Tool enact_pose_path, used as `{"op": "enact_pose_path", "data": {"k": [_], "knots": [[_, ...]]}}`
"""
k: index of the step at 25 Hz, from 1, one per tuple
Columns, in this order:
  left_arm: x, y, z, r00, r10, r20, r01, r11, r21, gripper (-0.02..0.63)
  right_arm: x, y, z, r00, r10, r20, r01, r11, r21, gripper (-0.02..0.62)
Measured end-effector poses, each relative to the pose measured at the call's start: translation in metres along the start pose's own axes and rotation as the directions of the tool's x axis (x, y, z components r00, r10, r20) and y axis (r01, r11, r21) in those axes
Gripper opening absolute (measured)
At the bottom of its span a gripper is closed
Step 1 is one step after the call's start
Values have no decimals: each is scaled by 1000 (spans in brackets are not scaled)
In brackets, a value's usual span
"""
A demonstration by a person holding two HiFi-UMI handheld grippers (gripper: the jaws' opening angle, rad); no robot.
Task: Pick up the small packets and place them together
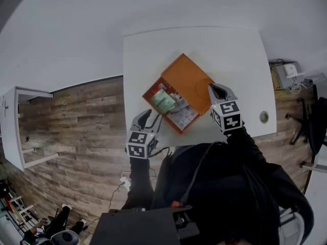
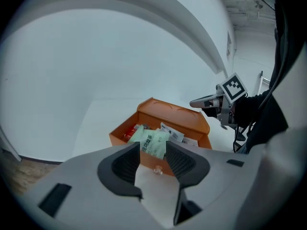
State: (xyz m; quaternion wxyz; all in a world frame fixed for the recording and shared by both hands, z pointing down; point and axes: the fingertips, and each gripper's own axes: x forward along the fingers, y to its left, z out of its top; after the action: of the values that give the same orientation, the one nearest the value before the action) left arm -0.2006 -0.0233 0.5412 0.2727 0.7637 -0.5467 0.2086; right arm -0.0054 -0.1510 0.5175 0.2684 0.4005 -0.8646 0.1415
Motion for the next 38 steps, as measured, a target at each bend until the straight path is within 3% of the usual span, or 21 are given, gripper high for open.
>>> {"op": "enact_pose_path", "data": {"k": [3,6,12,18,21,23,27,29,33,35,38], "knots": [[12,-5,23,1000,-26,-3,26,998,65,196,-3,-1,1,1000,-6,7,6,1000,2,-3],[39,-10,26,995,-55,-87,68,985,162,255,-7,-7,0,1000,-19,14,19,1000,10,-3],[79,-7,12,944,-50,-327,177,912,370,262,-15,-19,0,999,-48,24,47,999,24,-5],[92,-3,3,903,-38,-427,227,888,400,258,-16,-23,-2,998,-58,25,58,998,35,-4],[93,-2,0,886,-6,-464,238,864,443,235,-15,-24,-3,998,-61,21,60,997,42,-4],[93,0,-3,878,27,-479,236,844,481,170,-15,-24,-3,998,-61,20,61,997,41,-3],[96,4,-4,865,71,-496,226,828,513,148,-15,-25,-4,998,-66,20,66,997,43,-4],[98,9,-4,859,120,-498,211,803,557,52,-14,-26,-4,998,-68,19,67,997,42,-3],[100,9,-6,841,167,-514,222,760,611,37,-16,-25,-5,997,-73,25,72,997,41,-3],[99,9,-5,843,165,-512,223,759,612,28,-17,-26,-5,997,-76,27,75,996,45,-3],[97,10,-1,860,138,-491,203,791,577,9,-18,-27,-5,996,-79,29,78,996,44,-3]]}}
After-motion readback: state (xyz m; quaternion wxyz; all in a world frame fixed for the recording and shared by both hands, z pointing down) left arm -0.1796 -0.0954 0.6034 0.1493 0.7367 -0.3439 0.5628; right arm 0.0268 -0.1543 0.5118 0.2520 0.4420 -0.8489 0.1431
